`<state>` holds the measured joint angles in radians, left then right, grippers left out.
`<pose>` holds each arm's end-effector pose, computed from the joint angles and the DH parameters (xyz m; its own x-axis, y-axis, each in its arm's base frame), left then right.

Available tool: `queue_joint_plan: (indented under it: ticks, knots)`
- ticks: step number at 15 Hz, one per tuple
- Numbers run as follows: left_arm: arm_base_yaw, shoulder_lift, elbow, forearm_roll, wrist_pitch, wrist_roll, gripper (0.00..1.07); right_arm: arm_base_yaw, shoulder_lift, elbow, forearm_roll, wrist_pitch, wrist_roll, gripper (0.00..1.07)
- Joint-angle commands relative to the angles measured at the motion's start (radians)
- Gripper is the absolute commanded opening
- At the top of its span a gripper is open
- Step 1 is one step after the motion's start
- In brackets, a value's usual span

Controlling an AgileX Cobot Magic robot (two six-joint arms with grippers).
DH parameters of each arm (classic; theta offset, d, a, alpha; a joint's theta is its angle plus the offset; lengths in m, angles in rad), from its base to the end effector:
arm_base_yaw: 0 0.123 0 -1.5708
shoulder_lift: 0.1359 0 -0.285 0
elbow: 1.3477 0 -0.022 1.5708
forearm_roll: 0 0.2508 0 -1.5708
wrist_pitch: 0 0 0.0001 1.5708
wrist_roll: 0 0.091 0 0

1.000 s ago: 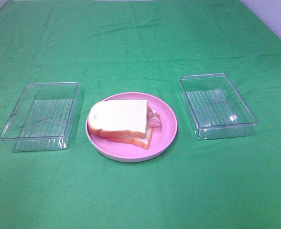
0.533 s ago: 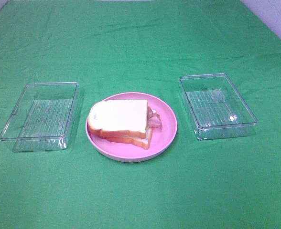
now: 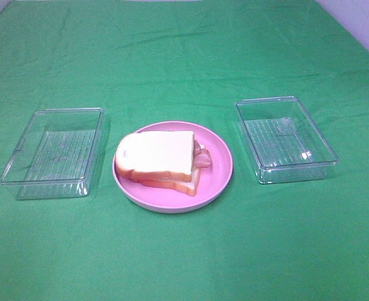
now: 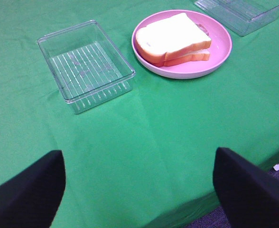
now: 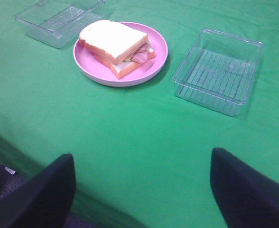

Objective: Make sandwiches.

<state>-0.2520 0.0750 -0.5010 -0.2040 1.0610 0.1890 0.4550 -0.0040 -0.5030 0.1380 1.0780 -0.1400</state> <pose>0.0016 -0.0170 0.2789 -0.4603 0.2082 -0.8630 0.4347 0.9004 -0.0146 -0.0111 0.0069 0.2773 -0.3739 -0.2651 -0.8888 -0.5621 0.8270 -0.0101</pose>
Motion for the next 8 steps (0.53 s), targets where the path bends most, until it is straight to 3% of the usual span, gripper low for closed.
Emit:
queue_joint_plan:
  ticks: [1, 3, 5, 6, 8]
  knots:
    - [0.000, -0.008, 0.000, -0.001, -0.011, -0.006, 0.81, -0.015, 0.002, 0.000, 0.001, -0.013, -0.006, 0.75]
    - [0.000, -0.008, 0.000, -0.001, -0.011, -0.006, 0.81, -0.086, 0.002, 0.000, 0.004, -0.013, -0.006, 0.75]
    - [0.008, -0.014, 0.000, 0.000, -0.011, -0.006, 0.81, -0.229, 0.002, 0.000, 0.008, -0.013, -0.006, 0.75]
    - [0.092, -0.016, 0.000, -0.004, -0.011, -0.003, 0.81, -0.370, 0.002, 0.000, 0.011, -0.013, -0.006, 0.75]
    - [0.213, -0.022, 0.000, -0.004, -0.011, -0.003, 0.81, -0.468, 0.002, 0.000, 0.011, -0.013, -0.006, 0.75]
